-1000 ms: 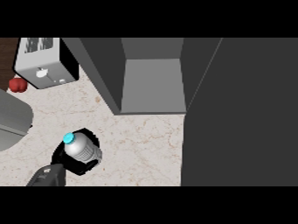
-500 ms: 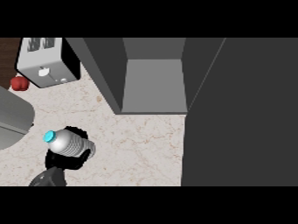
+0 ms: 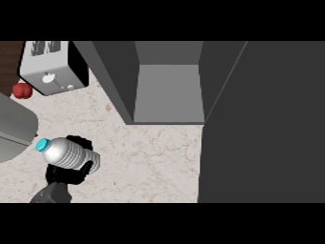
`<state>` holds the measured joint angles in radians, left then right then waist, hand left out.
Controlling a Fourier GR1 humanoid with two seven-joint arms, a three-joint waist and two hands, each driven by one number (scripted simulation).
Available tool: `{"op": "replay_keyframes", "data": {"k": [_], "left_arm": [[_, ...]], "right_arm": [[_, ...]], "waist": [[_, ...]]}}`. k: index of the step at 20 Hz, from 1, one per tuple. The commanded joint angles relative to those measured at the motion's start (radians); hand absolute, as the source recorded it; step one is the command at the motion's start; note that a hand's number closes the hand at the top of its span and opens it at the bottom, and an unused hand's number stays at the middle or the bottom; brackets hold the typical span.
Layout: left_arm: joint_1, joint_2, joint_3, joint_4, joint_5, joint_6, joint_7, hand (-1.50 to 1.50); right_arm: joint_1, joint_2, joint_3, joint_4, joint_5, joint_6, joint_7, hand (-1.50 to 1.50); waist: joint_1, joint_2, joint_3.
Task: Pick up the bottled water, place it into the cabinet and close the cabinet
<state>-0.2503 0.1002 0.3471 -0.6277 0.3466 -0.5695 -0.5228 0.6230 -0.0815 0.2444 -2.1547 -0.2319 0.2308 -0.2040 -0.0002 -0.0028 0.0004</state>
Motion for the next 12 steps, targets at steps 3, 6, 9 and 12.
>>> {"op": "replay_keyframes", "data": {"k": [3,6,9,12], "left_arm": [[0.040,-0.031,-0.046,-0.180,0.052,0.032,0.133,1.50],[0.172,-0.097,-0.131,-0.459,0.077,0.106,0.249,1.50],[0.099,-0.099,-0.176,-0.490,0.081,0.193,0.272,1.50],[0.118,-0.099,-0.343,-0.586,0.128,0.348,0.238,1.50]], "right_arm": [[-0.021,0.029,0.084,-0.058,0.031,-0.040,0.058,-1.50],[-0.043,0.011,0.014,0.048,0.022,-0.013,-0.011,-1.50],[-0.117,0.052,0.044,0.084,0.023,-0.045,0.017,-1.50],[-0.006,0.010,0.053,0.012,0.031,-0.026,-0.001,-1.50]], "waist": [[-0.001,0.001,0.000],[0.011,-0.004,0.002],[0.004,0.001,0.000],[-0.005,-0.002,0.000]]}}
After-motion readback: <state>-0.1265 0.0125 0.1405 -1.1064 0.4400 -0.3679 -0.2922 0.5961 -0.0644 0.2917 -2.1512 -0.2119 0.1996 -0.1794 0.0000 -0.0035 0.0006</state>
